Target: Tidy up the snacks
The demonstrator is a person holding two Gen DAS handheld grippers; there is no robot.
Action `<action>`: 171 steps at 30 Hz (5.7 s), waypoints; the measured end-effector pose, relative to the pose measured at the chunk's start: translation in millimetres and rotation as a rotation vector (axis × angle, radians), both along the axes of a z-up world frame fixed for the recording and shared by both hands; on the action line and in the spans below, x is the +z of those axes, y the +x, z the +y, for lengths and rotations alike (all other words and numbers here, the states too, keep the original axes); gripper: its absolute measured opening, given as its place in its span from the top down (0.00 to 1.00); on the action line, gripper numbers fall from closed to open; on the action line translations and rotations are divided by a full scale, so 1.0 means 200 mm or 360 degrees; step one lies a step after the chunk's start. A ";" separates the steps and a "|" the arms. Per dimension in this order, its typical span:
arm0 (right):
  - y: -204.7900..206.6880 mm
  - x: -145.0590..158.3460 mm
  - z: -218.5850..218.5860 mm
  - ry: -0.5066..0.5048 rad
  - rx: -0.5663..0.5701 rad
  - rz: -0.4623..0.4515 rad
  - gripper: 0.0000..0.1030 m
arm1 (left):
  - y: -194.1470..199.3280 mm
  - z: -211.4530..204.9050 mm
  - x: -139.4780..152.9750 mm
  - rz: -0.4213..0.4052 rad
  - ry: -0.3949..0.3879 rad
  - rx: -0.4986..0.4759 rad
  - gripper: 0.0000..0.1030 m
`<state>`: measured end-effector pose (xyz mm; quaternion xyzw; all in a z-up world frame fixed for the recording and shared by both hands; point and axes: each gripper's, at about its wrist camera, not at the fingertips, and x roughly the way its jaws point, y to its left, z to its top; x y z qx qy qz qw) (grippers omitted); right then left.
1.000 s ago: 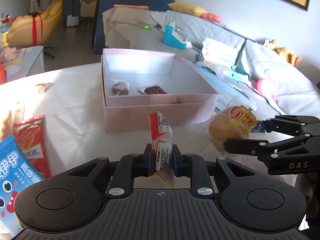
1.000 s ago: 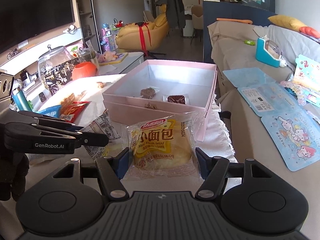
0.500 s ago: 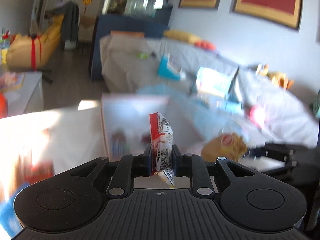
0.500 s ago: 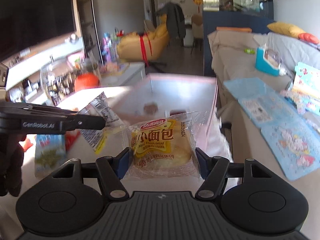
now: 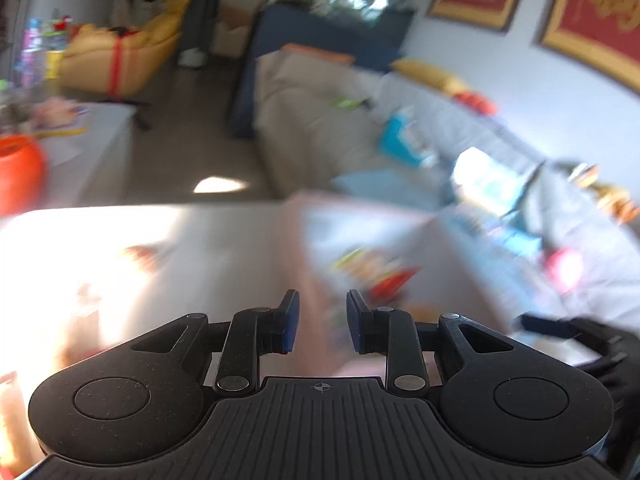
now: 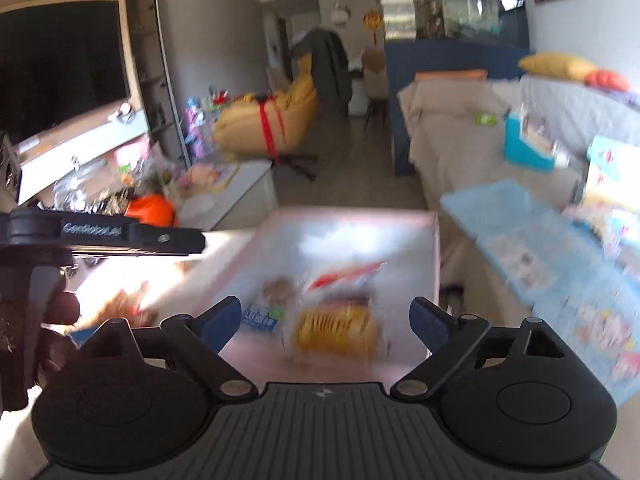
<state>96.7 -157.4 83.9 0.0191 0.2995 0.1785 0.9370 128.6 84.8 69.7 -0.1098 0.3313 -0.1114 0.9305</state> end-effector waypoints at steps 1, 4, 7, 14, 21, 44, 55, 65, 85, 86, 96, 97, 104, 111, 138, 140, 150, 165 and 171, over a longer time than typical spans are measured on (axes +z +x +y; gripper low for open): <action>-0.01 -0.02 0.01 -0.0004 0.0015 0.0028 0.11 | -0.01 0.04 -0.02 0.0018 0.0044 0.0042 0.72; -0.03 -0.06 0.07 -0.0011 0.0078 0.0096 0.11 | -0.01 0.22 -0.03 0.0012 0.0030 0.0249 0.72; -0.06 -0.07 0.15 -0.0063 0.0145 0.0090 0.11 | 0.06 0.41 0.01 -0.0074 -0.0031 0.0495 0.72; -0.17 -0.13 0.25 -0.0174 0.0247 0.0115 0.11 | 0.43 0.63 -0.14 0.0075 0.0022 0.0699 0.72; -0.16 -0.24 0.29 -0.0214 0.0275 0.0230 0.11 | 0.52 0.46 -0.23 0.0162 0.0159 0.0426 0.72; -0.20 -0.17 0.48 0.0051 0.0583 0.0364 0.11 | -0.36 0.38 -0.08 0.0246 0.0050 0.0171 0.76; -0.32 -0.28 1.10 -0.0342 0.1001 0.0379 0.11 | -0.53 0.65 0.01 0.0044 0.0162 0.0475 0.76; -0.33 -0.21 0.82 -0.0333 0.0810 0.0267 0.17 | -0.75 0.91 -0.12 0.0050 0.0088 0.0760 0.76; -0.26 -0.34 0.17 -0.0267 0.0253 0.0287 0.15 | -0.80 0.60 -0.26 0.0217 -0.0247 0.0540 0.76; -0.27 -0.35 0.18 -0.0279 0.0252 0.0278 0.15 | -0.81 0.56 -0.26 0.0232 -0.0275 0.0486 0.76; -0.32 -0.37 0.12 -0.0306 0.0266 0.0236 0.03 | -0.96 0.32 -0.09 0.0261 0.0333 0.0022 0.75; -0.32 -0.37 0.12 -0.0302 0.0263 0.0229 0.02 | -0.98 0.29 -0.09 0.0286 0.0423 -0.0030 0.75; -0.32 -0.38 0.12 -0.0304 0.0260 0.0217 0.00 | -0.98 0.11 -0.14 0.0383 0.0738 -0.0227 0.59; -0.33 -0.38 0.12 -0.0301 0.0256 0.0207 0.00 | -0.77 0.07 -0.20 0.0391 0.0710 -0.0113 0.40; -0.34 -0.38 0.12 -0.0299 0.0251 0.0197 0.00 | -0.50 -0.01 -0.22 0.0388 0.0450 -0.0266 0.33; -0.34 -0.38 0.12 -0.0299 0.0251 0.0197 0.00 | -0.46 -0.03 -0.24 0.0375 0.0495 -0.0290 0.27; -0.34 -0.38 0.12 -0.0296 0.0251 0.0194 0.00 | -0.39 -0.02 -0.29 0.0405 0.0494 -0.0248 0.12; -0.34 -0.36 0.10 -0.0321 0.0317 0.0242 0.00 | -0.57 -0.23 -0.27 0.0322 0.0314 -0.0062 0.29; -0.31 -0.28 0.08 -0.0266 0.0279 0.0235 0.00 | -0.57 -0.24 -0.27 0.0323 0.0285 -0.0008 0.30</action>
